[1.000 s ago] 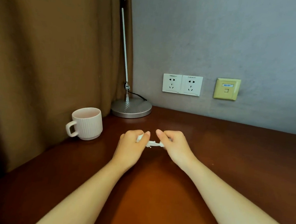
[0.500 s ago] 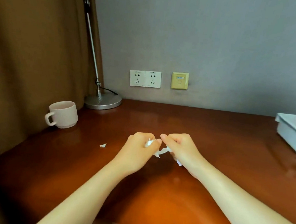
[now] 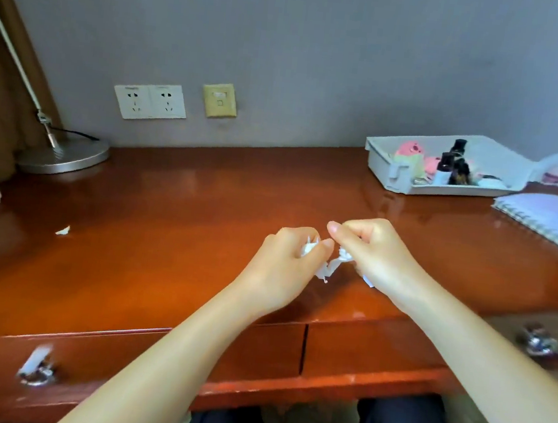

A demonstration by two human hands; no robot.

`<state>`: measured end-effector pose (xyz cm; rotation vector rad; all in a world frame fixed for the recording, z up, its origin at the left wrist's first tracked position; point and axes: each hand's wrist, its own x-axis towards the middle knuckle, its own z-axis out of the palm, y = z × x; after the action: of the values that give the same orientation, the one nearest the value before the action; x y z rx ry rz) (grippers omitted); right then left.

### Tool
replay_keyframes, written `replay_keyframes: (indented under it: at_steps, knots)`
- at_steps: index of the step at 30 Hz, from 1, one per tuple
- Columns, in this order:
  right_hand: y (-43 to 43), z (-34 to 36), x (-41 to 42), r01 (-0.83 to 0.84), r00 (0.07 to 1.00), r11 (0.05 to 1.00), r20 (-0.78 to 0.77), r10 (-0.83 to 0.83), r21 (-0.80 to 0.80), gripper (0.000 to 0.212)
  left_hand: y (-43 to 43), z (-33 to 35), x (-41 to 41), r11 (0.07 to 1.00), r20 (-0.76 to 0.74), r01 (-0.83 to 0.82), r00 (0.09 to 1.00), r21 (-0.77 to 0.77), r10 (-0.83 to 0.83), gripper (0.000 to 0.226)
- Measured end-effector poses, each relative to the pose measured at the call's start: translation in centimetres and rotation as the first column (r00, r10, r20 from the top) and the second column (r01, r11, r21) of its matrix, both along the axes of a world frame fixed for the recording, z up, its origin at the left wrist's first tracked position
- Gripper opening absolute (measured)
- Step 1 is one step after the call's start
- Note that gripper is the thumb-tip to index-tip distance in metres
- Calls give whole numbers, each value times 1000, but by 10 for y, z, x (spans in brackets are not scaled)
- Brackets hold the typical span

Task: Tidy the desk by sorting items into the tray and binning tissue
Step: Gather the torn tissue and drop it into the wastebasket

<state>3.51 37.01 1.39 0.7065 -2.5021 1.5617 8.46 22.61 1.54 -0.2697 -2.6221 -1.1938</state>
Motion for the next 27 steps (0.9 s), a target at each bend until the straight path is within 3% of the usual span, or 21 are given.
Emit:
replay_keyframes:
  at_steps: [8, 15, 21, 27]
  knots:
    - [111, -27, 33, 275, 962, 960, 22, -274, -60, 53, 105, -20, 1, 958, 25, 277, 960, 76, -280, 34]
    - [213, -77, 73, 523, 851, 843, 140, -507, -127, 49, 213, -55, 8, 856, 144, 506, 844, 104, -516, 34]
    - [283, -141, 91, 701, 695, 706, 315, -646, -98, 49, 297, -125, 5, 823, 335, 520, 752, 228, -568, 41]
    - [338, -219, 108, 803, 499, 593, 472, -727, 65, 45, 363, -224, 9, 880, 730, 380, 508, 286, -457, 29]
